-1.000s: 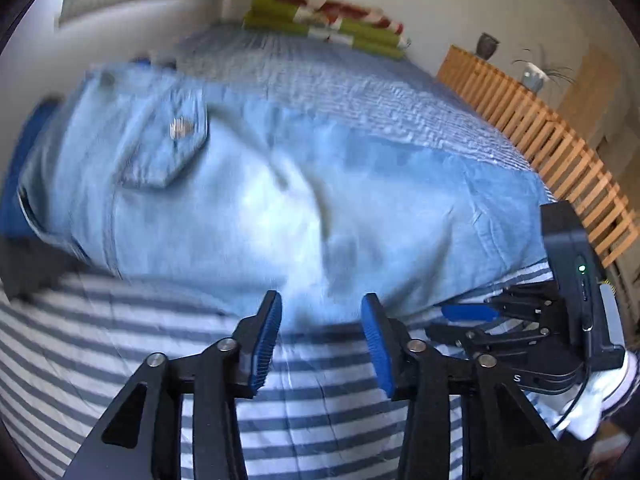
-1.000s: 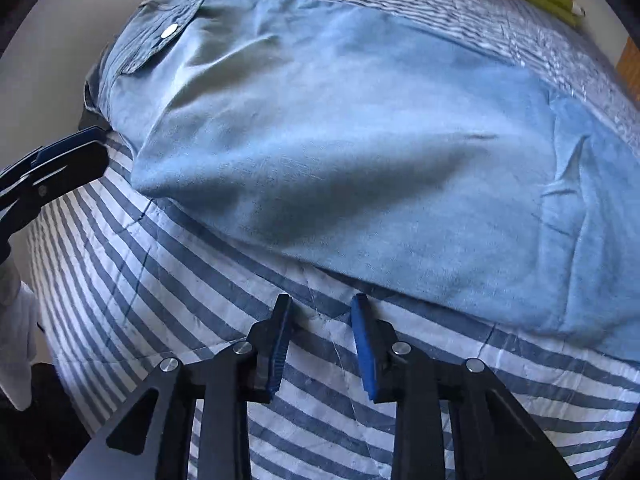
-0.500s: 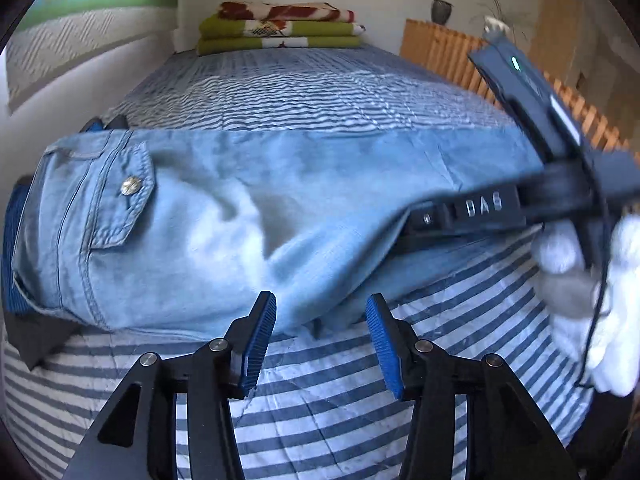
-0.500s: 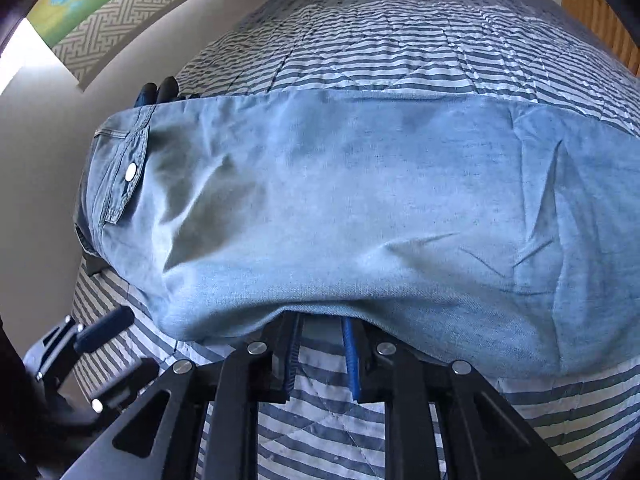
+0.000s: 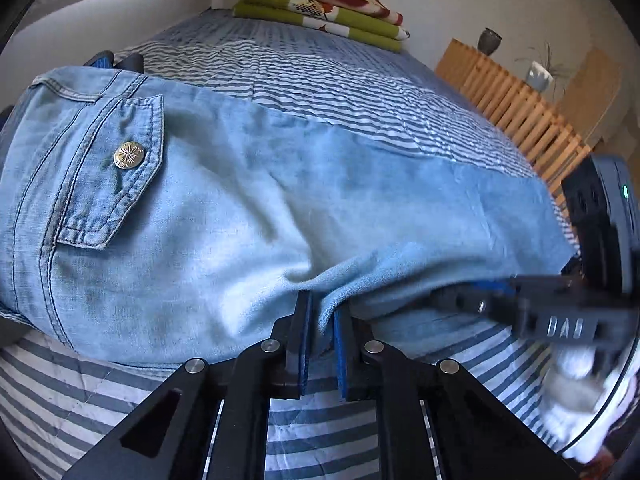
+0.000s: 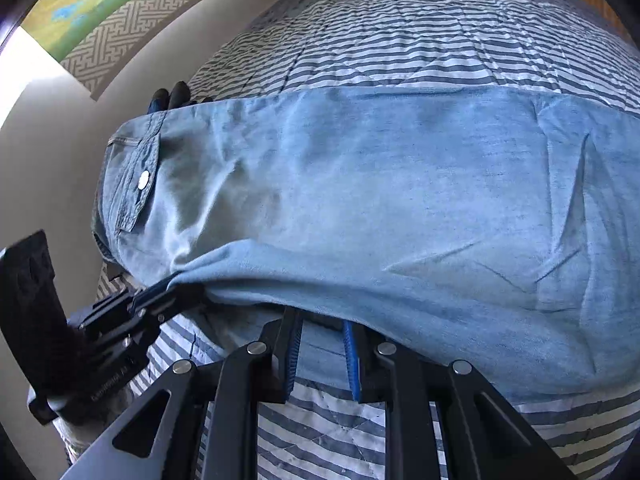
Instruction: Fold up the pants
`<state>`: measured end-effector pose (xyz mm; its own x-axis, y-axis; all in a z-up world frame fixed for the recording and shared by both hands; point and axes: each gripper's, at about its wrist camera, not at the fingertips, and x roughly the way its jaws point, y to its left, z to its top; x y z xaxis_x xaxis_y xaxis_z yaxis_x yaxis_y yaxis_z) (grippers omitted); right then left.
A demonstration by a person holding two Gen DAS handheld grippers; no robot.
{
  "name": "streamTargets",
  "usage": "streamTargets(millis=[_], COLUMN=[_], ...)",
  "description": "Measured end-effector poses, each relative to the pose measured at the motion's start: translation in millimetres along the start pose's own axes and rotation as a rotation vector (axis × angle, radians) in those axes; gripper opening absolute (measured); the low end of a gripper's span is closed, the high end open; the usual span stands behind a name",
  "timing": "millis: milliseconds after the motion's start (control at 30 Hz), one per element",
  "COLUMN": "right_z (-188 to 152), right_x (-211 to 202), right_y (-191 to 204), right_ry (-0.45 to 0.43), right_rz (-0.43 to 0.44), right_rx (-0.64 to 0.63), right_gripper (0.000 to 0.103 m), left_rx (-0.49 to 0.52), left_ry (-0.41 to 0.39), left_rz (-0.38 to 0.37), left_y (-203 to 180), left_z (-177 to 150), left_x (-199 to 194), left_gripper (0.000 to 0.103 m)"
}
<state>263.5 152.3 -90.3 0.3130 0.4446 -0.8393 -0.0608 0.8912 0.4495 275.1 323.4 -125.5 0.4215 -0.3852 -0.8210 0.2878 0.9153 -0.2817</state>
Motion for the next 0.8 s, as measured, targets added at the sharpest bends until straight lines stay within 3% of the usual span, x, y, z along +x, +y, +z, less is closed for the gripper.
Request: streamTargets(millis=[33,100,267,433,567,633,733,800], right_z=[-4,-8,-4,6,5,6,11,9], right_x=[4,12,28,43,52,55,61,62], right_y=[5,14,41,61,76,76,73,73], right_ry=[0.006,0.010,-0.007,-0.015,-0.018,-0.024,-0.023,-0.013], right_rz=[0.008,0.030,0.058,0.080,0.054,0.059,0.090,0.125], right_rx=[-0.032,-0.076,-0.206,-0.294,-0.366,-0.366,-0.319,-0.309], right_gripper=[0.030,0.036,0.038,0.039,0.039,0.039,0.039,0.039], left_rx=[-0.018,-0.052,-0.113,-0.085,-0.129,-0.140,-0.219,-0.218], left_ry=[0.006,0.020,0.013,-0.033,-0.093,-0.139,-0.100,-0.066], left_rz=[-0.014,-0.037,-0.093,-0.001,-0.052,-0.003,0.014,0.092], left_y=[3,10,25,38,57,68,96,108], left_z=[1,2,6,10,12,14,14,15], left_x=[2,5,-5,-29,-60,-70,-57,-42], left_gripper=[0.010,0.011,0.013,0.016,0.014,0.014,0.014,0.013])
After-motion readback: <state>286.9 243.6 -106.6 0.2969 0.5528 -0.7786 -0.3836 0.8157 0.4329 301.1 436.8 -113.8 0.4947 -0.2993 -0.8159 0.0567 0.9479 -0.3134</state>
